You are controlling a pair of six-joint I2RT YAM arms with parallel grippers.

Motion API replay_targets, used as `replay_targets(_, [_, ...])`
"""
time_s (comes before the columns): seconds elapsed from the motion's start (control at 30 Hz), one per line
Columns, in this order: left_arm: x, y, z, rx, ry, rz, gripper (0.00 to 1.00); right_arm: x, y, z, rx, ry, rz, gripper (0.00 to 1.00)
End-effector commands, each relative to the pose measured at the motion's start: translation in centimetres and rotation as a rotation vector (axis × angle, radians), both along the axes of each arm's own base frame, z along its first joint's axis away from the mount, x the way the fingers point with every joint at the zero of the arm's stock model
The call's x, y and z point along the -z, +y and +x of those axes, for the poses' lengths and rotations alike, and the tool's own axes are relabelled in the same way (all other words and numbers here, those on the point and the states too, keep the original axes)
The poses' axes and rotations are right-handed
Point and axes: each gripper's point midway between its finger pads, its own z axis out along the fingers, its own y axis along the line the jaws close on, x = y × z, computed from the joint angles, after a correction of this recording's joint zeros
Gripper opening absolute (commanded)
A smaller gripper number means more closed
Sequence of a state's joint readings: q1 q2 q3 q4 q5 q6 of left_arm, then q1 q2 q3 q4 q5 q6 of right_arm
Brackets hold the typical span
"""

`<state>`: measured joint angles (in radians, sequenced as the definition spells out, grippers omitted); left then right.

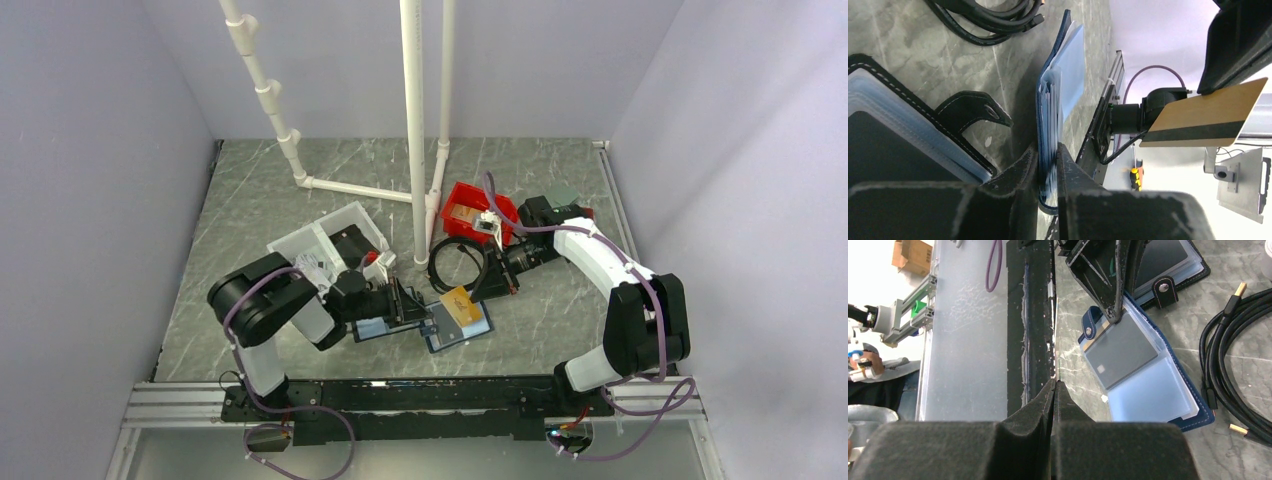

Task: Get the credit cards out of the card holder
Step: Place the card holder at the center of the board, then place the credit card in the storage box.

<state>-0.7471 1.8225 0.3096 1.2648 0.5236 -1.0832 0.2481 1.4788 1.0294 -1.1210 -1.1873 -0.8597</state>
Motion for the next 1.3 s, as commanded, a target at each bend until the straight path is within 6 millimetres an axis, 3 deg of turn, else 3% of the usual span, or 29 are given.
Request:
replay_targets(0.0, [0.4, 0.3, 0.9, -0.043, 0.013, 0.096, 0.19, -0.7, 0.2, 0.4, 0.002, -0.038, 0.033, 0.0])
replay_targets(0.13, [1.1, 1.3, 1.0, -0.078, 0.044, 0.19, 0.27, -0.7, 0.2, 0.4, 0.003, -0.037, 0.031, 0.0])
replay_targets(0.27, [0.4, 2.9, 1.2, -0.129, 0.028, 0.286, 0.38, -0.7, 0.2, 0.4, 0.003, -0.036, 0.032, 0.0])
replay_targets(0.47, [-2.9, 6.1, 1.5, -0.218, -0.071, 0.391, 0.48, -0.7, 0.2, 0.4, 0.003, -0.037, 0.032, 0.0])
replay_targets(0.57, [-5.6, 7.0, 1.2, -0.236, -0.176, 0.341, 0.51, -0.7, 0.2, 0.4, 0.003, -0.037, 0.033, 0.0])
replay_targets(0.63, [-7.4, 7.1, 0.8, -0.238, -0.249, 0.266, 0.6, -0.7, 0.2, 0.4, 0.002, -0.036, 0.034, 0.0])
replay_targets(0.77, [-10.7, 6.8, -0.1, -0.244, -0.361, 0.066, 0.77, -0.7, 0.3, 0.4, 0.003, -0.034, 0.035, 0.0])
replay_targets(1.0, [-13.5, 4.3, -1.0, -0.127, -0.442, -0.061, 0.79, -0.7, 0.3, 0.4, 0.001, -0.032, 0.038, 0.0])
replay_targets(1.27, [-12.7, 0.5, -0.5, -0.069, -0.466, -0.065, 0.8, -0.8, 0.3, 0.4, 0.0, -0.033, 0.041, 0.0])
